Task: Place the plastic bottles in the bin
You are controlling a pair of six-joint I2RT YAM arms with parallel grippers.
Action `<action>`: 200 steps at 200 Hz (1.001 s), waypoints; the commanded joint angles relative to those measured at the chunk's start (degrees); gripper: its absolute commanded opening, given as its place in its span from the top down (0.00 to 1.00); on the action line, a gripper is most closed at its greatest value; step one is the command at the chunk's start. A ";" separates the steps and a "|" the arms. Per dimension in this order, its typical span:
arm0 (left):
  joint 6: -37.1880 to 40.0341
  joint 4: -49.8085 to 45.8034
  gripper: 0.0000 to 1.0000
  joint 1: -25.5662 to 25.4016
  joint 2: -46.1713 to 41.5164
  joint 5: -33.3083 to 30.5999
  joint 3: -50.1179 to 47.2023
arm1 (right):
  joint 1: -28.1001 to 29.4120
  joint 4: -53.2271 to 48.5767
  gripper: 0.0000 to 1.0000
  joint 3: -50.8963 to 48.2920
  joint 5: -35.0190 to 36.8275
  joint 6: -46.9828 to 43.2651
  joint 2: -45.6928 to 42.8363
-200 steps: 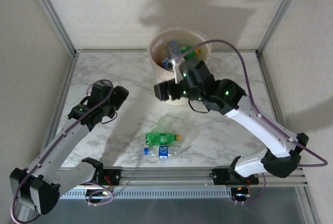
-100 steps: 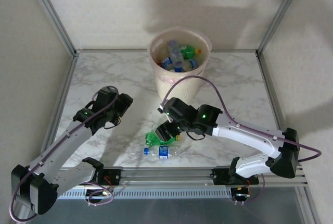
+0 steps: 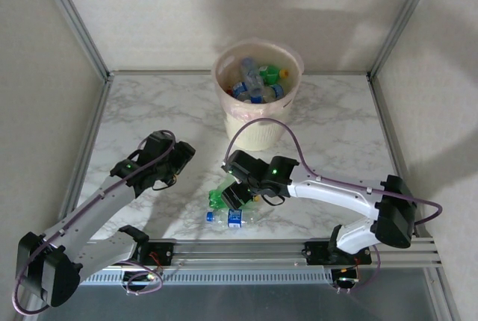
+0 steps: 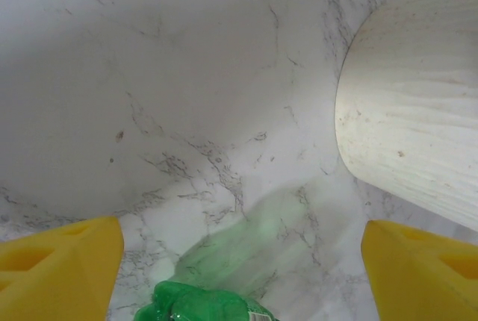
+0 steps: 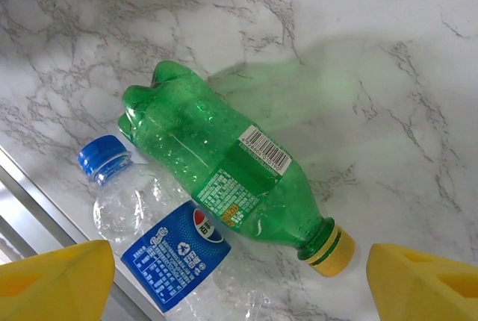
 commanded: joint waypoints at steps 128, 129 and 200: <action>-0.39 -4.44 0.17 -0.65 -1.99 -2.36 -0.33 | -0.18 8.07 0.09 1.72 0.26 -8.22 16.62; -0.39 -4.46 0.17 -0.65 -1.97 -2.40 -0.32 | -0.24 8.11 0.08 1.72 0.23 -8.26 16.64; 1.75 -4.00 0.17 -0.65 0.53 -2.70 1.15 | -6.44 11.92 0.12 -2.49 -1.92 -5.41 15.70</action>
